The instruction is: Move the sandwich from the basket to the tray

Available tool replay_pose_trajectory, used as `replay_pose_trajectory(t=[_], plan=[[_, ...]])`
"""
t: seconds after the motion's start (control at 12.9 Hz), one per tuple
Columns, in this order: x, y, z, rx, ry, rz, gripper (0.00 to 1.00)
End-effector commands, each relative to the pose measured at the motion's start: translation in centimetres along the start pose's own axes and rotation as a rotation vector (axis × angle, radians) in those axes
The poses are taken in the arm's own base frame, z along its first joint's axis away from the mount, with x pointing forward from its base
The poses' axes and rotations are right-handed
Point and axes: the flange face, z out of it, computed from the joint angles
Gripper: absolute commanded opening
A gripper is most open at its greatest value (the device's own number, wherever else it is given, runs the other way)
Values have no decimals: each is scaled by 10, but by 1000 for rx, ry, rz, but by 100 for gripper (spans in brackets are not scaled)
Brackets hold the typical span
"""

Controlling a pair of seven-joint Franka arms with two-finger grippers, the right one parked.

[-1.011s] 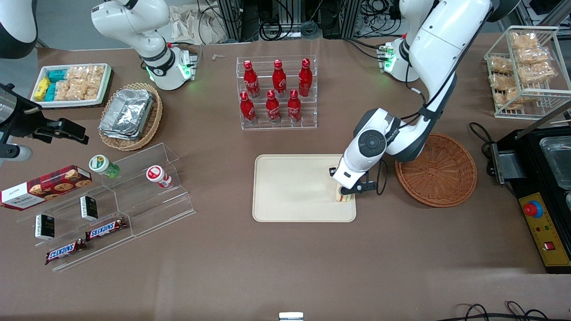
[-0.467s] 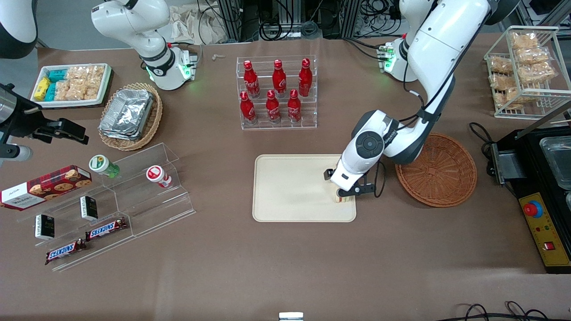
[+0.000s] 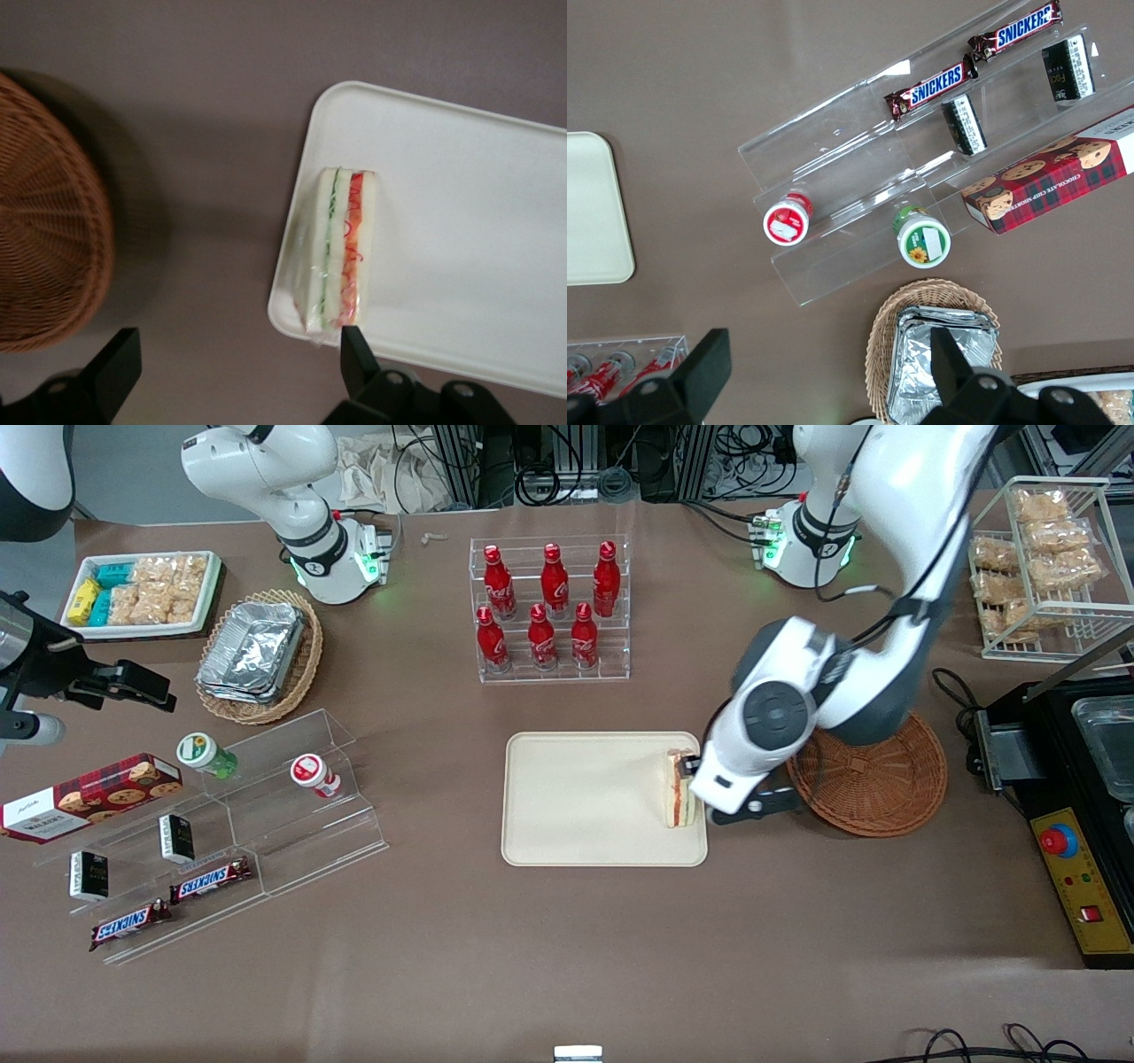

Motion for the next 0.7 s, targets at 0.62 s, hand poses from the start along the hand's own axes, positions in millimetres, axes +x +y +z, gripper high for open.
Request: replay_pose_trajectory(t=[0.62], plan=[[-2, -279, -141, -14, 17, 307, 100]])
